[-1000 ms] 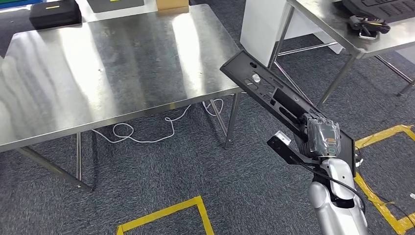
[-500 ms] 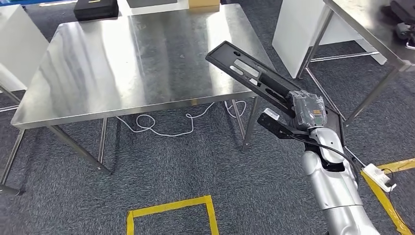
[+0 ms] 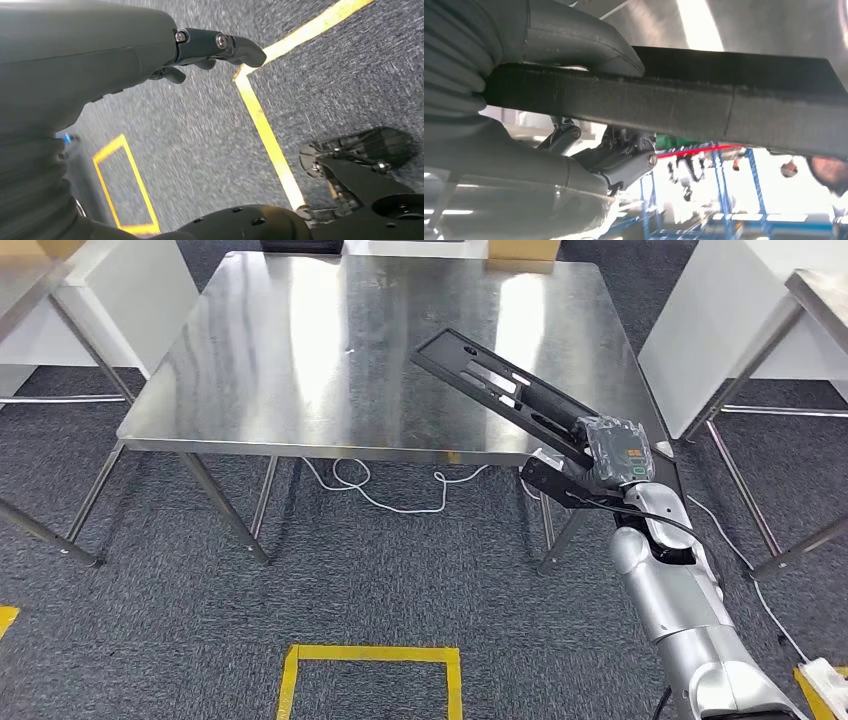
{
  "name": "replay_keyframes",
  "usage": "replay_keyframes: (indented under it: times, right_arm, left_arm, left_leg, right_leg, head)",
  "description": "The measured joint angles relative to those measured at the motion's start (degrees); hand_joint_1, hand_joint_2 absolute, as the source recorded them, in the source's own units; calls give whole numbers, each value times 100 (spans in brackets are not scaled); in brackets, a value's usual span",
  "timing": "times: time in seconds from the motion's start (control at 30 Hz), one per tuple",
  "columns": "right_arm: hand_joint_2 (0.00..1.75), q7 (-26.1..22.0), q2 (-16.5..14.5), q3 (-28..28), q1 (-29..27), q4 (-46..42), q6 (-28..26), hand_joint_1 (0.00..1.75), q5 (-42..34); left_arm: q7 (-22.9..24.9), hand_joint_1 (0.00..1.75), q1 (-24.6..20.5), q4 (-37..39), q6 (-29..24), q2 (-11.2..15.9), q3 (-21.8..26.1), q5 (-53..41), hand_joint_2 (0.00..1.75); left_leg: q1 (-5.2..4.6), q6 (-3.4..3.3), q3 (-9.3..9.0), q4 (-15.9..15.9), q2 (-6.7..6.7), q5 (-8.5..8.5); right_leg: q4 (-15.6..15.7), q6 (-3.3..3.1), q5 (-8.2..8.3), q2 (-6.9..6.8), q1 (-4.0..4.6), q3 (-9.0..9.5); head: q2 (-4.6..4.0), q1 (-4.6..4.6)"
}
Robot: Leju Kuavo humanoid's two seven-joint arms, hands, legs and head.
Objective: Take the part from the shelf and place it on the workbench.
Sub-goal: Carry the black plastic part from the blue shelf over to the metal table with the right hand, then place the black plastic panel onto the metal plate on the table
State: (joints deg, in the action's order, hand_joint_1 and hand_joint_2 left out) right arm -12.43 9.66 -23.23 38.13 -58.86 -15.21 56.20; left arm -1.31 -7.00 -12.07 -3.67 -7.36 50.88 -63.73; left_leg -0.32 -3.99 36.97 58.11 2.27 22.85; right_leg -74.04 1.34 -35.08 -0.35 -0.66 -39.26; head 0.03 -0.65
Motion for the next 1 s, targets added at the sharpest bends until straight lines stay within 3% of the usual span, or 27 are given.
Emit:
replay_keyframes:
  times: [0.03, 0.07, 0.13, 0.2, 0.3, 0.37, 0.43, 0.5, 0.53, 0.57, 0.6, 0.67, 0.73, 0.8, 0.83, 0.9, 0.97, 1.0]
  right_arm:
    - [175, 2, 10, -16, -6, 44, -2, 175, -14]
    - [175, 4, 21, -31, -8, 75, -4, 175, -23]
    - [175, 7, 42, -54, 2, 125, -15, 175, -32]
    - [175, 15, 57, -84, 16, 178, -41, 175, -34]
    - [175, 35, 51, -125, 33, 237, -78, 175, -37]
    - [175, 45, 44, -135, 57, 251, -103, 175, -29]
    - [175, 66, 56, -139, 74, 267, -129, 175, 8]
    - [175, 104, 71, -147, 74, 302, -150, 175, 64]
    - [175, 120, 75, -154, 72, 321, -155, 175, 88]
    - [175, 125, 77, -162, 72, 337, -158, 175, 112]
    - [175, 128, 79, -172, 77, 348, -163, 175, 135]
    - [175, 132, 90, -189, 98, 360, -181, 175, 183]
    - [175, 143, 112, -202, 123, 375, -198, 175, 217]
    - [175, 182, 126, -223, 138, 392, -202, 175, 263]
    - [175, 207, 135, -234, 144, 398, -203, 175, 285]
    - [175, 252, 169, -250, 175, 411, -206, 175, 309]
    - [175, 292, 232, -252, 200, 434, -209, 175, 332]
    - [175, 317, 274, -254, 204, 457, -212, 175, 357]
  left_arm:
    - [-34, 0, 2, 0, 14, -8, 1, 5, 175]
    - [-69, 0, 5, 0, 33, -16, 2, 11, 175]
    - [-116, 0, 5, 0, 62, -25, 7, 20, 175]
    - [-130, 0, 5, 0, 68, -28, 17, 26, 175]
    - [-135, 0, 32, -1, 13, -21, 31, 30, 175]
    - [-125, 0, 41, -2, -52, -15, 36, 26, 175]
    - [-117, 0, 31, -2, -104, -10, 42, 21, 175]
    - [-115, 0, 23, -2, -134, -4, 57, 19, 175]
    - [-114, 0, 24, -2, -136, -3, 67, 19, 175]
    - [-112, 0, 26, -2, -135, -2, 75, 19, 175]
    - [-110, 0, 27, -2, -133, -1, 81, 19, 175]
    - [-107, 0, 21, -4, -132, 14, 84, 18, 175]
    - [-107, 0, 14, -7, -129, 28, 86, 19, 175]
    - [-110, 0, 17, -7, -120, 29, 89, 23, 175]
    - [-117, 0, 25, -6, -116, 23, 91, 26, 175]
    - [-146, 0, 23, -5, -115, 8, 94, 43, 175]
    - [-185, 0, 8, -4, -117, -5, 97, 65, 175]
    - [-206, 0, 0, -4, -120, -11, 98, 73, 175]
  left_leg:
    - [1, 1, -2, 3, 93, 1]
    - [4, 5, -7, 7, 183, 2]
    - [7, 34, -12, 21, 347, 10]
    - [1, 90, 12, 38, 470, 11]
    - [12, 168, 65, 44, 555, -1]
    - [1, 227, 156, 245, 293, 134]
    - [9, 289, 450, 879, -69, 461]
    - [43, 321, 792, 1558, -183, 705]
    - [51, 323, 848, 1653, -199, 687]
    - [52, 311, 778, 1503, -214, 563]
    - [45, 280, 593, 1145, -263, 371]
    - [-19, 181, 189, 380, -506, 110]
    - [-94, 110, 43, 90, -633, 83]
    - [-110, 77, 26, 54, -502, 67]
    - [-89, 61, -5, 9, -448, 47]
    - [-39, 21, -75, -82, -342, 6]
    - [-17, -19, -86, -103, -231, 17]
    - [-10, -34, -90, -103, -173, 43]
  right_leg:
    - [-16, 46, 60, 8, -8, -58]
    - [215, 108, 220, 25, -23, 2]
    - [995, 217, 621, 169, -72, 297]
    - [1456, 195, 827, 296, -91, 496]
    - [1510, 72, 863, 200, -73, 539]
    - [1528, -21, 863, 103, -94, 566]
    - [1534, -110, 841, -2, -76, 595]
    - [1534, -147, 819, -119, -46, 614]
    - [1533, -157, 811, -179, -37, 623]
    - [1533, -164, 802, -235, -30, 633]
    - [1534, -168, 791, -290, -21, 648]
    - [1536, -157, 762, -386, 15, 674]
    - [1539, -120, 734, -480, 43, 685]
    - [1555, -76, 707, -591, 70, 702]
    - [1530, -53, 680, -578, 72, 702]
    - [1246, -31, 537, -340, 72, 570]
    - [573, -44, 297, -60, 32, 211]
    - [234, -36, 209, -9, 15, 12]
  head:
    - [0, 3]
    - [0, 3]
    - [0, 9]
    - [0, 9]
    - [1, 10]
    - [1, -14]
    - [0, -45]
    - [0, -53]
    - [0, -55]
    - [0, -56]
    - [0, -56]
    - [0, -49]
    - [1, -52]
    - [1, -61]
    - [0, -49]
    - [0, -39]
    - [-1, -24]
    - [0, -4]
